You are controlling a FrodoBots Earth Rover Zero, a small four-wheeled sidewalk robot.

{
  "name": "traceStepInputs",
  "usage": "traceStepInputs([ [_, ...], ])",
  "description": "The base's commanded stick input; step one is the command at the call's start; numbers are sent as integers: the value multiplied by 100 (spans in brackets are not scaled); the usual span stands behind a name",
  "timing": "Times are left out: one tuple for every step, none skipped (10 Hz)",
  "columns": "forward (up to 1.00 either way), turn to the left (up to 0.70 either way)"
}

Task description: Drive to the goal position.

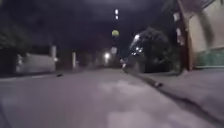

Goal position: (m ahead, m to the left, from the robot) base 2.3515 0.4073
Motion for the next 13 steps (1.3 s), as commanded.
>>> traceStepInputs([
  [70,-28],
  [70,-24],
  [70,-20],
  [70,-16],
  [70,-12],
  [70,-8],
  [70,-4],
  [70,-1],
  [70,0],
  [70,0],
  [70,0],
  [70,0],
  [70,0],
])
